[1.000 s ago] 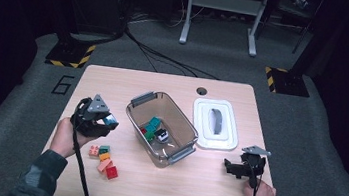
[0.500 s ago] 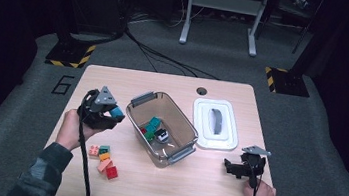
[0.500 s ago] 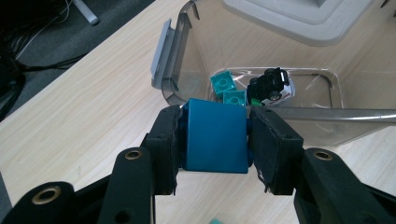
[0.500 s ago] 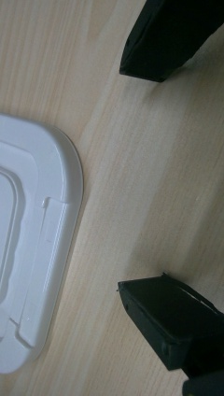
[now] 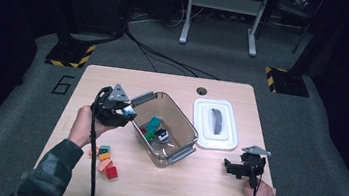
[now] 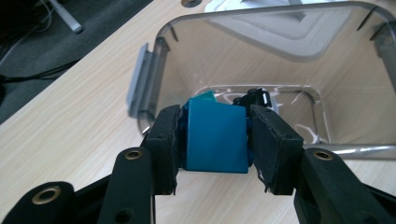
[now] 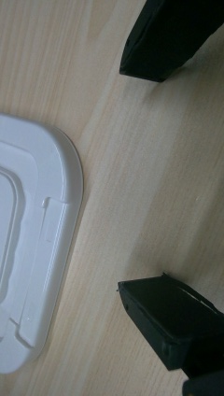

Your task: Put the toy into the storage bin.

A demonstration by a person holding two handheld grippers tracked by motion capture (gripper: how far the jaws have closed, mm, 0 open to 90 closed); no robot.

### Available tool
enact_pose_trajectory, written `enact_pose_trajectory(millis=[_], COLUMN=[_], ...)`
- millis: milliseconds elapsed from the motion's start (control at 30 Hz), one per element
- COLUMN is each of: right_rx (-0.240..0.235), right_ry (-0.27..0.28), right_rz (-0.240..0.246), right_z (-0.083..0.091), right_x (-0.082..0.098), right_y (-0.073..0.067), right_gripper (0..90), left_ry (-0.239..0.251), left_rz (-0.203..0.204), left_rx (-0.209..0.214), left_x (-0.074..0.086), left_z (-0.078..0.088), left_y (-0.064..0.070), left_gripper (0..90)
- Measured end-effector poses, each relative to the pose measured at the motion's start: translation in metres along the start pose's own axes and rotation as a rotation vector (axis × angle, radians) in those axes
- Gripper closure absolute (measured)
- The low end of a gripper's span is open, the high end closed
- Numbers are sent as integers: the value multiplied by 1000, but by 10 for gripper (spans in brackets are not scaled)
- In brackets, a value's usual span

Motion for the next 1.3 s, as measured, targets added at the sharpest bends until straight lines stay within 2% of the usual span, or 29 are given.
enact_pose_trajectory(millis=[100,233,400,600,900,1300], right_rx=[0,-3,-1,0,-4,-1], right_ry=[-1,-1,-1,-1,0,0], right_rz=[8,8,3,4,0,1], right_z=[0,0,0,0,0,0], right_x=[0,0,0,0,0,0], right_y=[1,1,0,0,0,0], right_gripper=[0,0,0,0,0,0], left_ry=[-9,-5,-37,-76,-147,-162], left_rz=[-10,-4,-4,6,34,48], left_rx=[20,57,114,156,185,187], left_x=[-4,-7,-7,-4,4,5], left_z=[-8,-23,-41,-58,-66,-65], left_y=[5,14,24,34,34,33], left_gripper=[554,554,554,554,553,538])
Point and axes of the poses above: each handheld gripper's, and its own axes: z roughly backward along the jaws, x roughly out of its underside, y roughly to its right, the point moved 1 cm from there along -z, roughly forward along the jaws, and after that the axes turned 2 degrees about y, right-handed, at the moved point
